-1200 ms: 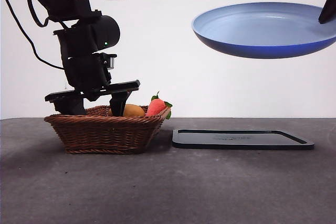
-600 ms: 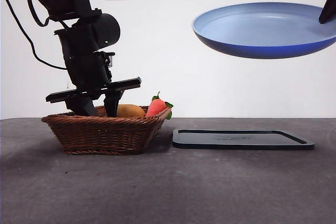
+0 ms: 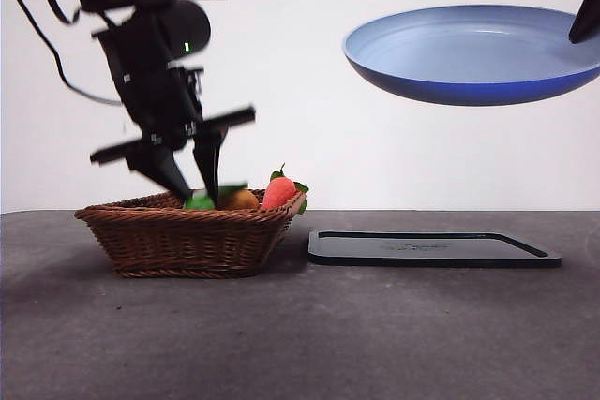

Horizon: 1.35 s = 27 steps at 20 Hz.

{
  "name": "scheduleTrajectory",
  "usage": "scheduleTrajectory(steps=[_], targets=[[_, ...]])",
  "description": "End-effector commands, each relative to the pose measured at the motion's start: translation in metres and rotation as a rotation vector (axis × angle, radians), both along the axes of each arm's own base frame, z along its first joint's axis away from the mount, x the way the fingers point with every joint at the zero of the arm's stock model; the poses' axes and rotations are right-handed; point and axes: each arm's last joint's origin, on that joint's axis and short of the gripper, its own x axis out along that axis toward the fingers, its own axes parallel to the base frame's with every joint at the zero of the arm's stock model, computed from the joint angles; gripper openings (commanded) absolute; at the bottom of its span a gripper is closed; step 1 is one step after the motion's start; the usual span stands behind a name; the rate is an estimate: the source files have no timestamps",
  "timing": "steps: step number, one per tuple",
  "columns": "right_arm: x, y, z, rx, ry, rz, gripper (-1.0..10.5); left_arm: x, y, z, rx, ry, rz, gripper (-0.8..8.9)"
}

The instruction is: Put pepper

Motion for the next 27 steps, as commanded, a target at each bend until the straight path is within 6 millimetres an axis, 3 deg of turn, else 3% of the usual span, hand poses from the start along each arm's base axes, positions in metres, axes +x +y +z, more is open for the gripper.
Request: scheduleTrajectory(steps=[1,6,10,15,19,23,27], targets=[[0.007,0.001,0.001,0.006,-0.003,0.002,0.0,-0.003,-0.002,0.021,-0.041,-0.052,-0.022,1.10],[0.028,0.003,-0.020,0.021,0.111,-0.015,0.0,-0.029,-0.008,0.070,-0.176,-0.142,-0.150,1.10],[0.051,0.011,-0.046,0.087,0.233,0.004,0.0,-0.056,-0.035,0.090,-0.237,-0.178,-0.313,1.11],[0.070,0.035,-0.071,0.131,0.325,0.040,0.0,-0.083,-0.083,0.083,-0.124,-0.221,-0.469,1.11],[0.071,0.050,-0.071,0.148,0.309,0.070,0.0,-0.089,-0.105,0.061,-0.023,-0.207,-0.534,1.11],[0.070,0.052,-0.071,0.146,0.310,0.078,0.0,-0.082,-0.113,0.039,0.009,-0.151,-0.542,1.13],[0.070,0.052,-0.071,0.145,0.316,0.078,0.0,-0.080,-0.114,0.034,0.030,-0.144,-0.533,1.46]])
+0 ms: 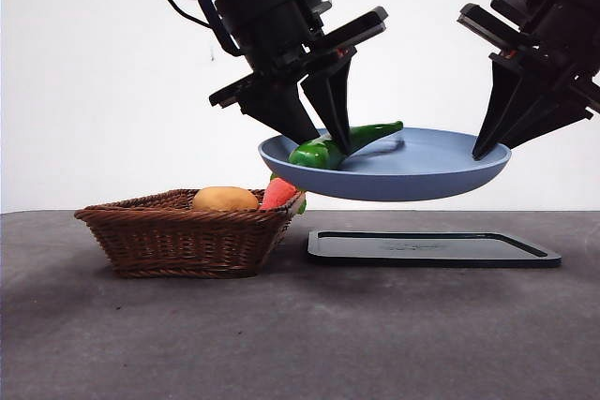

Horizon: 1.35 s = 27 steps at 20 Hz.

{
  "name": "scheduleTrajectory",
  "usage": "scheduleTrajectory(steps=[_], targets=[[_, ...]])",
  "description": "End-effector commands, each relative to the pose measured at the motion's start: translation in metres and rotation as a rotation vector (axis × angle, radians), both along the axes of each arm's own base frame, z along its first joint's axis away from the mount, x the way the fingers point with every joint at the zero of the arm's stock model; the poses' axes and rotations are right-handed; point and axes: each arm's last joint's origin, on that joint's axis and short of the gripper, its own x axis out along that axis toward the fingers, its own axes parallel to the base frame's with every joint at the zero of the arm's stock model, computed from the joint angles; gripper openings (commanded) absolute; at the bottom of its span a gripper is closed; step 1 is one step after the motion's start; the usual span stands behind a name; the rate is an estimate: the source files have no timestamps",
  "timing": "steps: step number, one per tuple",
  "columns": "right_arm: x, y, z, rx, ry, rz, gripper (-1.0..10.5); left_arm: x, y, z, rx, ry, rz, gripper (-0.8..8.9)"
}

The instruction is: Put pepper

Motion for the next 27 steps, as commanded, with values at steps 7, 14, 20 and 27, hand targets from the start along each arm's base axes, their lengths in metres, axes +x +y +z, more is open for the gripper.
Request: scheduleTrajectory(steps=[7,14,20,27], targets=[[0.003,0.002,0.002,0.013,0.002,-0.001,0.0,-0.002,-0.009,0.000,-0.025,0.013,-0.056,2.24],[0.003,0.000,0.001,0.003,0.017,-0.012,0.0,-0.019,0.006,0.037,-0.078,-0.026,-0.080,2.24],[0.020,-0.027,-0.005,-0.036,0.015,-0.138,0.0,-0.053,0.035,0.097,-0.158,-0.158,-0.107,2.23],[0.091,-0.049,-0.030,-0.045,0.087,-0.218,0.0,-0.098,0.076,0.152,-0.253,-0.297,-0.115,2.23]])
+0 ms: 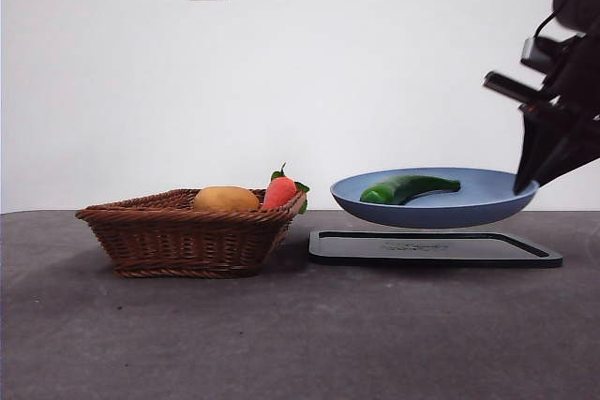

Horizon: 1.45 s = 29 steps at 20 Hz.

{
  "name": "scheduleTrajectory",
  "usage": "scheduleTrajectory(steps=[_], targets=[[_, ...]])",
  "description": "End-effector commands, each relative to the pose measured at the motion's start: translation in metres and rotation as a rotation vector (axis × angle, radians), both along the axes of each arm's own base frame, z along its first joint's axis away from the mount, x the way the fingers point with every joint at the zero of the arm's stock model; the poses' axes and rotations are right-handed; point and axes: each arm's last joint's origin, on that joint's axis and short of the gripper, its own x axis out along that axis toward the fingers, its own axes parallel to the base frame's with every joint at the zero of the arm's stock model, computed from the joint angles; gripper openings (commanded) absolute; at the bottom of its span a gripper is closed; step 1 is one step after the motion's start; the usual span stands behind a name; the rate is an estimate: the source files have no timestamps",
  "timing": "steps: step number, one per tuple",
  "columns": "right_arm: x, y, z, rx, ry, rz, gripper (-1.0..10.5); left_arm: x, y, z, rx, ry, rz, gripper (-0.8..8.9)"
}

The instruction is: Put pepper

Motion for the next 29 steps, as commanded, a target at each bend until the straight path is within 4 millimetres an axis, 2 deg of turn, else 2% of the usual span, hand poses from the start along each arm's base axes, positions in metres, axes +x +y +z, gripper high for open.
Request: scheduleTrajectory(steps=[1,4,7,12,14,19,21,23,26,29], targets=[[0.028,-0.002,-0.009,0.012,0.008,-0.015,0.0,-0.009,0.004,0.011,-0.015,-0.033,-0.016,2.23],[0.055,-0.002,-0.023,0.013,0.025,-0.018,0.0,-0.018,0.012,0.018,-0.028,-0.047,-0.016,2.23],[0.071,-0.001,-0.032,0.013,0.029,-0.018,0.0,-0.021,0.015,0.018,-0.013,-0.029,-0.015,2.23],[0.076,-0.001,-0.047,0.011,0.055,-0.018,0.0,-0.021,0.015,0.018,-0.014,-0.028,-0.014,2.23],[0.076,-0.001,-0.047,0.005,0.050,-0.005,0.1,-0.021,0.015,0.017,-0.012,-0.026,-0.014,2.23],[0.076,-0.001,-0.046,0.003,0.051,-0.003,1.5,-0.021,0.015,0.017,-0.007,-0.022,-0.013,2.23],[0.073,-0.006,-0.038,0.004,0.041,-0.013,1.6,-0.021,0.015,0.016,-0.003,-0.017,-0.013,2.23],[0.067,-0.008,-0.019,0.005,0.013,-0.018,1.6,-0.022,0.016,0.015,0.013,-0.013,-0.005,2.23],[0.047,-0.012,0.030,-0.003,-0.076,-0.010,1.6,-0.021,0.018,0.013,0.072,-0.036,0.041,2.23],[0.008,-0.011,0.087,-0.015,-0.155,0.024,1.6,-0.021,0.019,0.013,0.094,-0.049,0.053,2.22]])
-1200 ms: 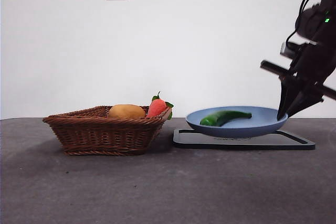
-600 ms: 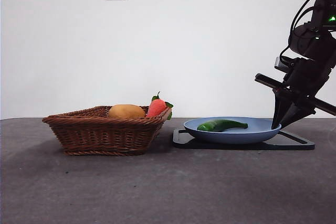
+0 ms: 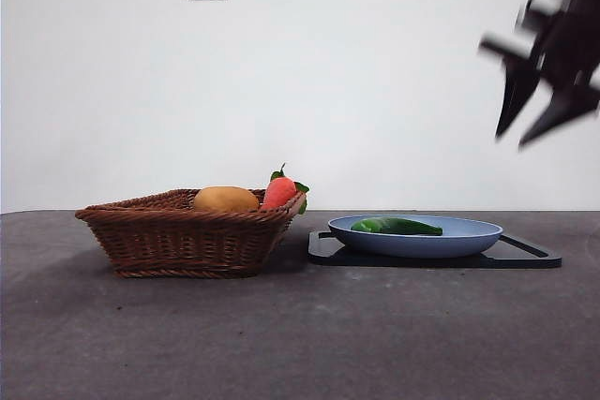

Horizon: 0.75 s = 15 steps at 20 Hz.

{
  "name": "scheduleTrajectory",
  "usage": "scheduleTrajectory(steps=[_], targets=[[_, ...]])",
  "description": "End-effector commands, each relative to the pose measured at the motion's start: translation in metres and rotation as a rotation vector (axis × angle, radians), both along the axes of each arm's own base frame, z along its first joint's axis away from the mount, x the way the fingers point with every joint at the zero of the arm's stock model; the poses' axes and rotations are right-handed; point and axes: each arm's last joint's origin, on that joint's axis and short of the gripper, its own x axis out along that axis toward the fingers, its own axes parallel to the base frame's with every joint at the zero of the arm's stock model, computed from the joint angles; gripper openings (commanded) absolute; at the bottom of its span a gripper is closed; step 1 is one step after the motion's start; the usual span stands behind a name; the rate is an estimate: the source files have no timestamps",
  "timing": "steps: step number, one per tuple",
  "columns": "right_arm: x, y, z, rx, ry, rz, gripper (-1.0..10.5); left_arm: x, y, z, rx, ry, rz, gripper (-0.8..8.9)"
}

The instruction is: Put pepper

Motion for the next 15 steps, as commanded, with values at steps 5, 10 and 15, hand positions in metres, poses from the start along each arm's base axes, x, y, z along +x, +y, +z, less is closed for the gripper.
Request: scheduleTrajectory(steps=[5,10,15], targets=[[-0.100,0.023,0.086,-0.017,-0.058,0.193,1.5,0.000,-0.003,0.004,0.035,-0.054,-0.046,2.19],[-0.187,0.044,0.122,-0.027,-0.094,0.356,1.5,0.000,-0.003,0.004,0.047,-0.065,-0.060,2.19],[-0.227,0.043,0.135,-0.020,-0.151,0.412,1.4,0.000,-0.003,0.003,0.048,-0.062,-0.061,2.18]])
